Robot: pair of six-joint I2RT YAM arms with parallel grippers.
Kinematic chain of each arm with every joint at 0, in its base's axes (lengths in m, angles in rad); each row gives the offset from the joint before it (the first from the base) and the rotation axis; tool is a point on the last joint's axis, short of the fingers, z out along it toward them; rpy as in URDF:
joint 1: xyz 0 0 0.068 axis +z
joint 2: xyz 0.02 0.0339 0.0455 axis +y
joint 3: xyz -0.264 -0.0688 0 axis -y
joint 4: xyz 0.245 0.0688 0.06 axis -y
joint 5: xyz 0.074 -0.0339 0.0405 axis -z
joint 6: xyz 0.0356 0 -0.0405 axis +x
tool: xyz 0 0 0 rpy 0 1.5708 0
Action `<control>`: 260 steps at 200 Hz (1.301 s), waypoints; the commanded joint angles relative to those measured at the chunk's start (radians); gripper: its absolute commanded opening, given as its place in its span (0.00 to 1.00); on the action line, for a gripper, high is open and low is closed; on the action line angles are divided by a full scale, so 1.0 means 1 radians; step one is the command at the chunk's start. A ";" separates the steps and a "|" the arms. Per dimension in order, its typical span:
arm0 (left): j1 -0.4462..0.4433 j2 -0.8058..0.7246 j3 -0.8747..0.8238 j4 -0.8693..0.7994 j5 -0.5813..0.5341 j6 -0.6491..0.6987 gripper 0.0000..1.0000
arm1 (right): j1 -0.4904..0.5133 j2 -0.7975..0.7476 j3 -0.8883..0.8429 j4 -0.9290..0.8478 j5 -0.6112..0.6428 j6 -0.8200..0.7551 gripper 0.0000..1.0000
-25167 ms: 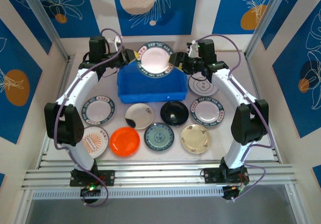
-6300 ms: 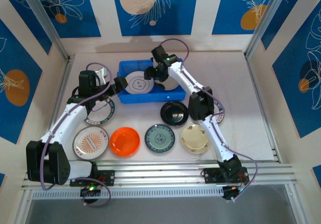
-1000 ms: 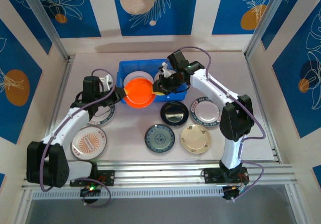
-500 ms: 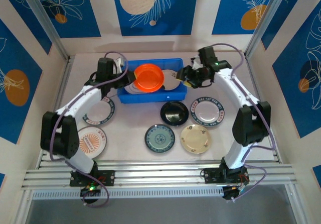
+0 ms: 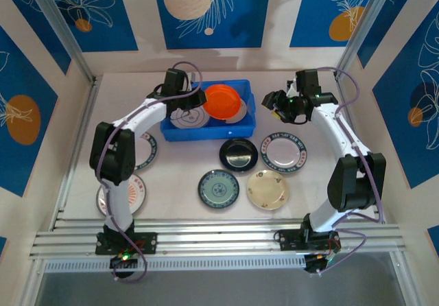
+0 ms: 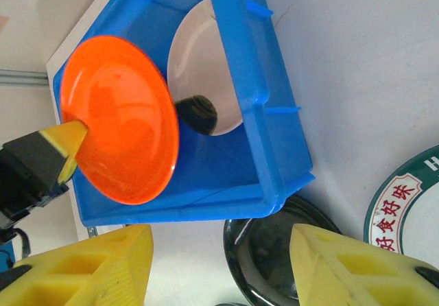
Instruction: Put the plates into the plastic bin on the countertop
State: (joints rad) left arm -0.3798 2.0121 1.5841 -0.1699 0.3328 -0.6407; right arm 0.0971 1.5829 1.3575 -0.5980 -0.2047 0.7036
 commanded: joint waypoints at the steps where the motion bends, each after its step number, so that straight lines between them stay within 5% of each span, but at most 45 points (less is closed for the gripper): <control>1: -0.017 0.039 0.063 -0.011 -0.035 -0.010 0.00 | -0.012 -0.035 -0.017 0.014 0.006 0.014 0.56; 260: -0.060 0.391 0.399 -0.146 -0.088 -0.029 0.00 | 0.016 0.005 -0.005 -0.013 0.008 -0.005 0.55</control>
State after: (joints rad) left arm -0.4175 2.3760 1.9152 -0.2565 0.2489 -0.6827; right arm 0.0998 1.5810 1.3273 -0.5701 -0.2081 0.7235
